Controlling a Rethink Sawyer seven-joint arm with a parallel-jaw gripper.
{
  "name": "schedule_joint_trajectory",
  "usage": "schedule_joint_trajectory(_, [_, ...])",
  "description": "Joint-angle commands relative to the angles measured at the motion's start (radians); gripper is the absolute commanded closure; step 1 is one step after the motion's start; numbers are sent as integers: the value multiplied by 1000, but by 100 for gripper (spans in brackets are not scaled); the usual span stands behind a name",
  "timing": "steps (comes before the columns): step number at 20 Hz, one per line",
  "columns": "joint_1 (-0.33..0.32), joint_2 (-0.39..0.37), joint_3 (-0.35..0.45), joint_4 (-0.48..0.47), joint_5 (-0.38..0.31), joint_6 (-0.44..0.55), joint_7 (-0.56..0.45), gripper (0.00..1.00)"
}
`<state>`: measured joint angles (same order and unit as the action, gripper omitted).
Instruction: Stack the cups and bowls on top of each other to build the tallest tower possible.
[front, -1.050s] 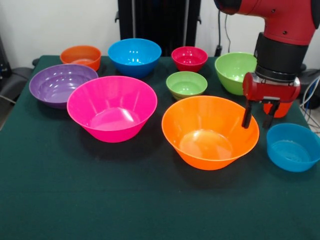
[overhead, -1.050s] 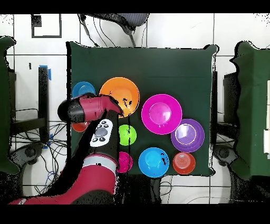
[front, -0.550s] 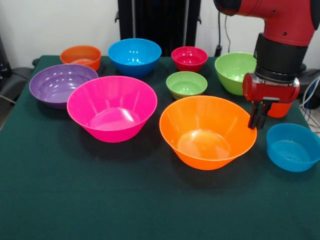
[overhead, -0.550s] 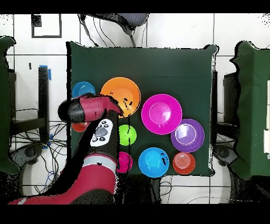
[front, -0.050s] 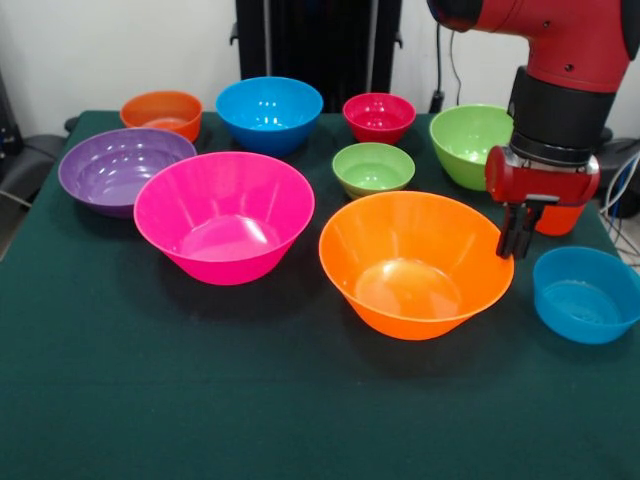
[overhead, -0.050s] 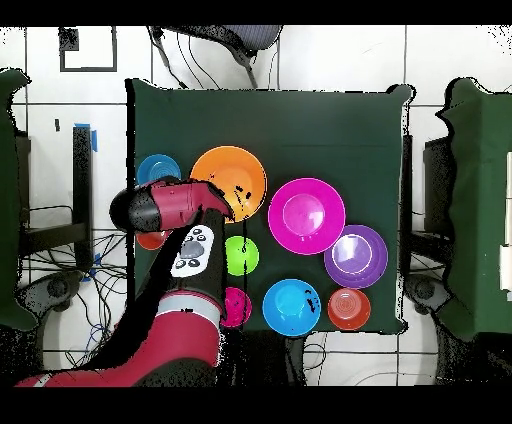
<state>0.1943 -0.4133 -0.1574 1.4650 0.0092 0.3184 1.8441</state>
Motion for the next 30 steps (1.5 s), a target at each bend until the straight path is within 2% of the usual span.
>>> schedule_joint_trajectory(1, [-6, 64, 112, 22, 10, -8, 126, 100])
schedule_joint_trajectory(7, [-75, -4, 202, 50, 18, 35, 67, 100])
schedule_joint_trajectory(14, [-128, -99, 254, 59, 23, 159, 23, 100])
schedule_joint_trajectory(22, [-197, -136, 322, 68, 3, 187, -21, 100])
schedule_joint_trajectory(30, [-285, -130, 408, 27, -17, 239, -91, 100])
